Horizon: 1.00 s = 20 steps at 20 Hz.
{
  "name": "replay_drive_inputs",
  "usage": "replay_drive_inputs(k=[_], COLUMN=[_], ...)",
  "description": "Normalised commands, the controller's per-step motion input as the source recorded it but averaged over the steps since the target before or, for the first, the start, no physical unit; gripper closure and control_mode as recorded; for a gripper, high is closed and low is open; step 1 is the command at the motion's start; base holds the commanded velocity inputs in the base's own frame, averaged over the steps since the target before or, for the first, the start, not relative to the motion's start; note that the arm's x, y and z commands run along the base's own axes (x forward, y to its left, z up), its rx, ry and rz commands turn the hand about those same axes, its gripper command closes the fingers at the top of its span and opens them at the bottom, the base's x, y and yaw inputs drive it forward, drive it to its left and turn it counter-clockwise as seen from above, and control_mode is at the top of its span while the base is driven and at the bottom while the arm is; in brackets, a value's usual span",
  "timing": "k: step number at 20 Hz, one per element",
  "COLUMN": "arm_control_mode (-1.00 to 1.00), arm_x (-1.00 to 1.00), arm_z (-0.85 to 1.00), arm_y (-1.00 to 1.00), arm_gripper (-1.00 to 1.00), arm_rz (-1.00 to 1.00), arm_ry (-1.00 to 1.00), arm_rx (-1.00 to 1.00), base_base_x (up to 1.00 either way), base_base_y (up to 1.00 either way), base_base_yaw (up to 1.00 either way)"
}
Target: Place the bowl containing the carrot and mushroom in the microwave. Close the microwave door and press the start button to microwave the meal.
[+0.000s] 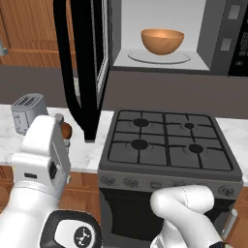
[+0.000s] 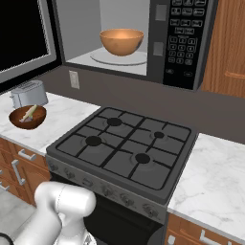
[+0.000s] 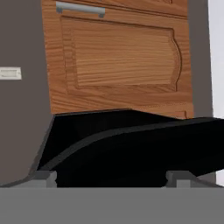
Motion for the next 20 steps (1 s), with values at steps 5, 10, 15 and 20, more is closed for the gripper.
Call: replay_drive_inputs(k=[5, 10, 15, 20], arm_control_mode=[-1.00, -1.00, -1.00, -1.00], arm_x=[0.28, 0.49, 0.65, 0.69], arm_z=[0.00, 0.00, 0.00, -0.03], arm_y=[0.36, 0.07, 0.00, 0.00], arm_gripper=[-1.00, -1.00, -1.00, -1.00], arm_rz=[0.00, 0.00, -0.01, -0.03], arm_ry=[0.07, 0.03, 0.04, 0.06], arm_rx=[0.00, 0.00, 0.00, -0.03], base_base_x=[0.00, 0.00, 0.00, 0.00], base_base_y=[0.00, 0.00, 0.00, 0.00], base_base_yaw=[0.00, 0.00, 0.00, 0.00])
